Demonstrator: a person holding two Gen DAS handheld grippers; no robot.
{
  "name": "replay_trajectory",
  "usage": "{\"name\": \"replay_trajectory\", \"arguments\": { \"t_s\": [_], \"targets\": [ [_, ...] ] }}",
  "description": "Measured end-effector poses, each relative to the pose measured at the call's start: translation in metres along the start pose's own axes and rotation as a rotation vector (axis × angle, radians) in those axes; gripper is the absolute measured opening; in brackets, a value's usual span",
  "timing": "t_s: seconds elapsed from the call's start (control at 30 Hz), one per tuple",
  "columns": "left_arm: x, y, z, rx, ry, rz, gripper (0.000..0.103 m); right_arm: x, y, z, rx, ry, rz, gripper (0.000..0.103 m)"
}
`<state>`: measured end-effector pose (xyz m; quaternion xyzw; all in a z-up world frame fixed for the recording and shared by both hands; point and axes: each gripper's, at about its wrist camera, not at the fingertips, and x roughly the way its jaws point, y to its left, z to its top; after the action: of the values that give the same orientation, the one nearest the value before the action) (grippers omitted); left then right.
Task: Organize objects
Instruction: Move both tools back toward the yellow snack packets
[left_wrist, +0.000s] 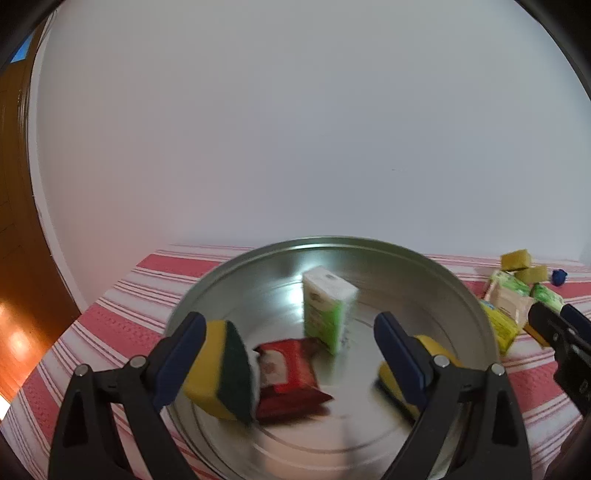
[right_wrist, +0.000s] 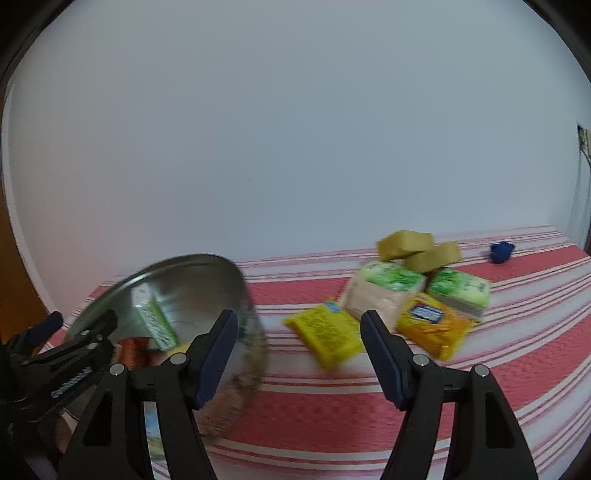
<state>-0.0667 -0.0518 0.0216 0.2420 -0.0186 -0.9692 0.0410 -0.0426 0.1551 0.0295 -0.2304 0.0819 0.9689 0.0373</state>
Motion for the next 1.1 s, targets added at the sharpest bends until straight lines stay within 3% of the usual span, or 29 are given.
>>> {"name": "replay_trajectory", "arguments": {
  "t_s": [0.63, 0.87, 1.1],
  "targets": [
    [-0.032, -0.064, -0.021, 0.067, -0.051, -0.019, 0.094, -0.008, -0.117, -0.005, 0.139, 0.098, -0.132, 0.071],
    [-0.042, -0.099, -0.024, 0.121, -0.048, -0.063, 0.094, 0.002, -0.144, -0.007, 0.181, 0.166, -0.107, 0.071],
    [-0.052, -0.143, -0.027, 0.213, -0.042, -0.112, 0.094, 0.032, -0.133, -0.001, 0.073, 0.262, -0.014, 0.071]
  ]
}}
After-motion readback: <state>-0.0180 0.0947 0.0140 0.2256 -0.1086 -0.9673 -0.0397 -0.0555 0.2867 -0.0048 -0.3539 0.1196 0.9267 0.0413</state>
